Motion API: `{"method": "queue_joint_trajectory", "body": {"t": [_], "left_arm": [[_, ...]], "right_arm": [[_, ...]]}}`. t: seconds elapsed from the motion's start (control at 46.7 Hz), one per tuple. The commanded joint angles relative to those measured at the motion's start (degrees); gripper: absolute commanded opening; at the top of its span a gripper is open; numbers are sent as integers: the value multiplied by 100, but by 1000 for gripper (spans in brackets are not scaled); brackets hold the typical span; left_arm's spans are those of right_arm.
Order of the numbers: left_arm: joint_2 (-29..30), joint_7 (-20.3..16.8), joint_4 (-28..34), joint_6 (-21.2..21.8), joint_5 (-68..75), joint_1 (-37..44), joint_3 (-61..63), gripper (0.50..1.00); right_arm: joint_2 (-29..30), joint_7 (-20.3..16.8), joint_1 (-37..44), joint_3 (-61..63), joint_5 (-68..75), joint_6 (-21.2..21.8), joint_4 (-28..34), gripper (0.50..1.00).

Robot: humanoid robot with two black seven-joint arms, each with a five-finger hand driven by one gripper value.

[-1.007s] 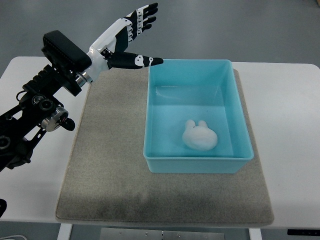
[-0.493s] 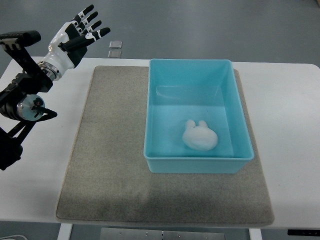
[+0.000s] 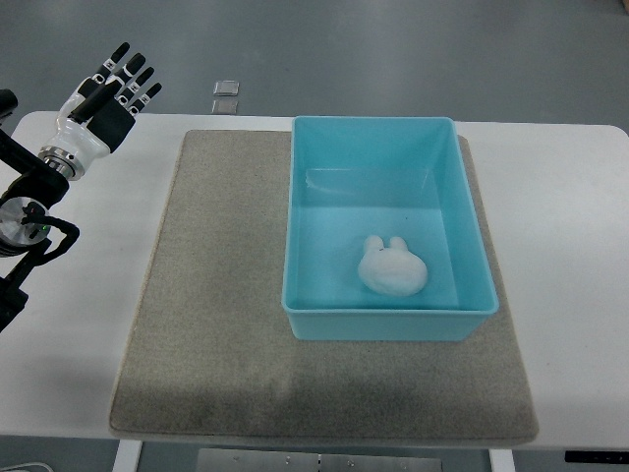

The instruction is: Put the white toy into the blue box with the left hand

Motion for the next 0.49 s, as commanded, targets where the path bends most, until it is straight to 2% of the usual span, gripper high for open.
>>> {"method": "queue_joint_trajectory", "body": {"t": [0.0, 0.471], "left_arm": [[-16, 0, 197, -97, -8, 1, -77, 994], [-60, 9, 241, -89, -254, 282, -77, 994]], "right_arm": [[0, -4, 0, -2, 6, 0, 0, 936], [0, 5, 0, -2, -3, 0, 0, 936]]}}
